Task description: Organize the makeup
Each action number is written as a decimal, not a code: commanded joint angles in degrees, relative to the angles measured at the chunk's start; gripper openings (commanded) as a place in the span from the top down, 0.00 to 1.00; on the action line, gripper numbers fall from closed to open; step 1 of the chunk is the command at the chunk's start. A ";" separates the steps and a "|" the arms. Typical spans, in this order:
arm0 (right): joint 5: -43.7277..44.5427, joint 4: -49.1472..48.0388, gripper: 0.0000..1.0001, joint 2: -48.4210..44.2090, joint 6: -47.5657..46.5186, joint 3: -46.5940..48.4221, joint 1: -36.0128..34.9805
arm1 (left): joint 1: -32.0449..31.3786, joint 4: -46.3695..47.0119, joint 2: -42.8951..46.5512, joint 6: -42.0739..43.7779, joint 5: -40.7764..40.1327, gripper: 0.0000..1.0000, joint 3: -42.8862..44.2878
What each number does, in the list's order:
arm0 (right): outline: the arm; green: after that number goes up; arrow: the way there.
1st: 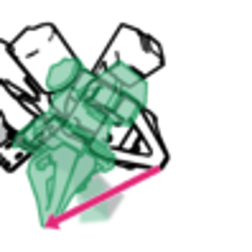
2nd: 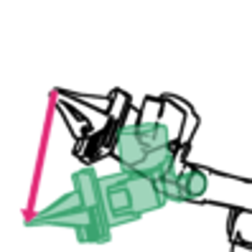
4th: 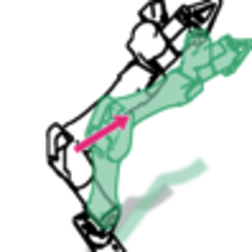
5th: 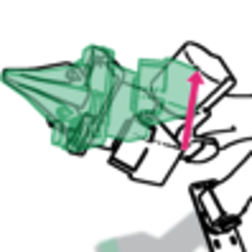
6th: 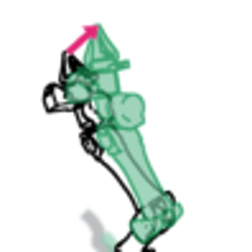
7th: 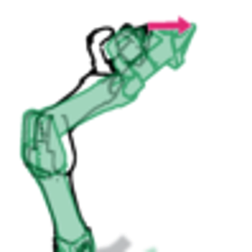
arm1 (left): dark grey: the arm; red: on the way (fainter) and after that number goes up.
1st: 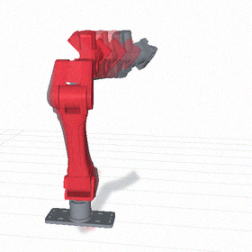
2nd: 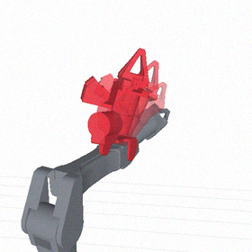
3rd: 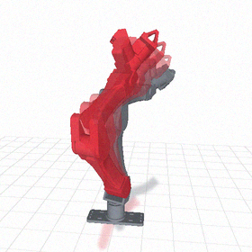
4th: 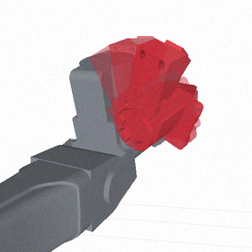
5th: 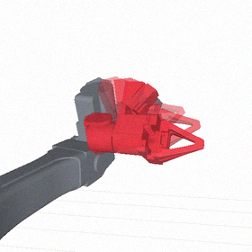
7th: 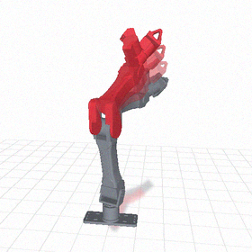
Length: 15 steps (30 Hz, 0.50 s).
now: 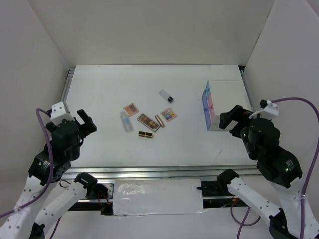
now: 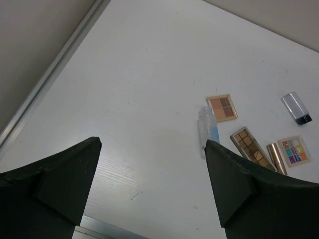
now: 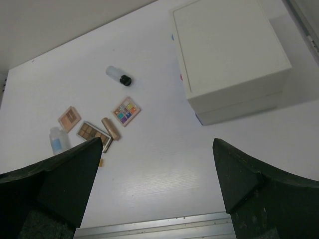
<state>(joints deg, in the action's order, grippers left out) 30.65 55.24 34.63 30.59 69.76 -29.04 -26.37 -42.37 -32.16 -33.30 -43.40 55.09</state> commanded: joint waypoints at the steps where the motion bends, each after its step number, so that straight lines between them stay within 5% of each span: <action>1: 0.29 -1.19 0.00 0.08 0.70 -0.50 0.12 | 0.35 2.55 -0.01 0.16 1.56 0.00 0.90; 6: -2.52 -2.15 0.00 0.52 0.96 -1.37 0.12 | 0.35 3.43 0.35 -0.62 5.59 0.01 0.98; 10: -11.64 -7.50 0.00 0.26 1.49 -6.64 0.21 | 0.27 6.42 -0.27 -3.34 17.77 0.01 1.16; 15: -20.46 -13.93 0.00 2.19 1.84 -11.66 0.21 | 0.35 27.56 -2.28 -13.18 39.05 0.01 -9.44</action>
<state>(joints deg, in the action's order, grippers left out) 16.14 48.14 35.55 31.88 59.13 -28.99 -26.24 -30.00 -32.21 -39.99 -21.08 51.22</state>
